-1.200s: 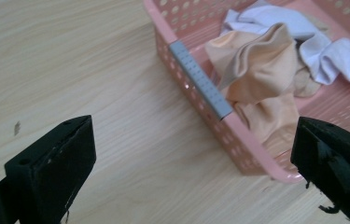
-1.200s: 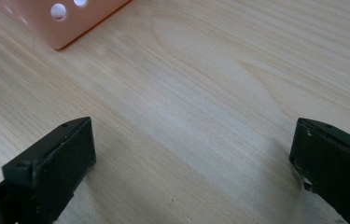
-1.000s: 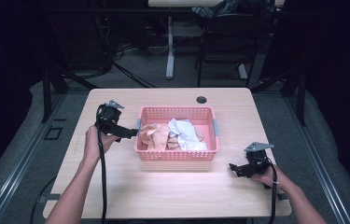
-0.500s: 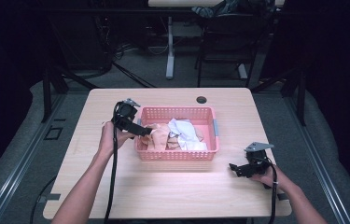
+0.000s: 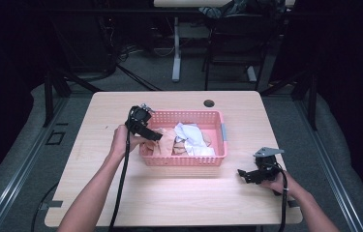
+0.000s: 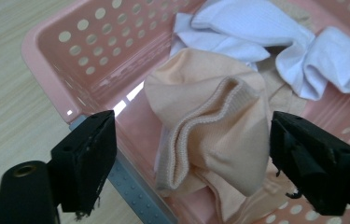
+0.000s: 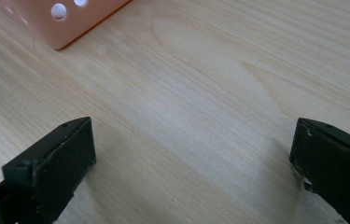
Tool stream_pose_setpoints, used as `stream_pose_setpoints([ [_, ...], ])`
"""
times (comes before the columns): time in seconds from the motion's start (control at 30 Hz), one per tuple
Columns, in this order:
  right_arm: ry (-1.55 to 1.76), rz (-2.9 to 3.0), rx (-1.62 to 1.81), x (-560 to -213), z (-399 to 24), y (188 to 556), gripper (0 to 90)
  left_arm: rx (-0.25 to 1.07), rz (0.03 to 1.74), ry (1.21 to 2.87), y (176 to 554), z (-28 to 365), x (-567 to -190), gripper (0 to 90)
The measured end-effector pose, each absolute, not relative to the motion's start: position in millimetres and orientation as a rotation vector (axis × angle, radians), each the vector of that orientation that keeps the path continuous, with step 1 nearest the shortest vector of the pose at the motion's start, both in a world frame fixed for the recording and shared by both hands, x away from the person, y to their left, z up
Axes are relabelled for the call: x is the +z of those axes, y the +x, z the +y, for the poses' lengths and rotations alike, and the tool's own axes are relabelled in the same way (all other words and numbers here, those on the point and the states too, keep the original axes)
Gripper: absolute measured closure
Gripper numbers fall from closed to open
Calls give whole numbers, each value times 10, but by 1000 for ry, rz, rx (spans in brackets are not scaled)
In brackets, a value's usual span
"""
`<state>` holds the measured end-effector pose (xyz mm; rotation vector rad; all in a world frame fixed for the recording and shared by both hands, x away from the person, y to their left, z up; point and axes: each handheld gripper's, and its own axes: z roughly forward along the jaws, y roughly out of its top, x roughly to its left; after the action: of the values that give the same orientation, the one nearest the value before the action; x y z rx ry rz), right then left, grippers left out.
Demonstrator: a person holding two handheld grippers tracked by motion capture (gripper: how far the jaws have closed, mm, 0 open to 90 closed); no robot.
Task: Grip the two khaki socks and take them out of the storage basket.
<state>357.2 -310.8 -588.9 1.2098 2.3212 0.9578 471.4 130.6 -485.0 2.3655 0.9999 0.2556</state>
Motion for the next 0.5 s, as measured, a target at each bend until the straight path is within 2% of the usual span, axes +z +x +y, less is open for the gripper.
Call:
stream_pose_setpoints([
  [0.23,1209,2321,958,-5889,-3108,3572,0,263,1010,2424,4718,1239,-4911,391],
  [0.5,1209,2321,957,-5889,-3108,3572,0,303,1057,2462,4729,1211,-4962,642],
])
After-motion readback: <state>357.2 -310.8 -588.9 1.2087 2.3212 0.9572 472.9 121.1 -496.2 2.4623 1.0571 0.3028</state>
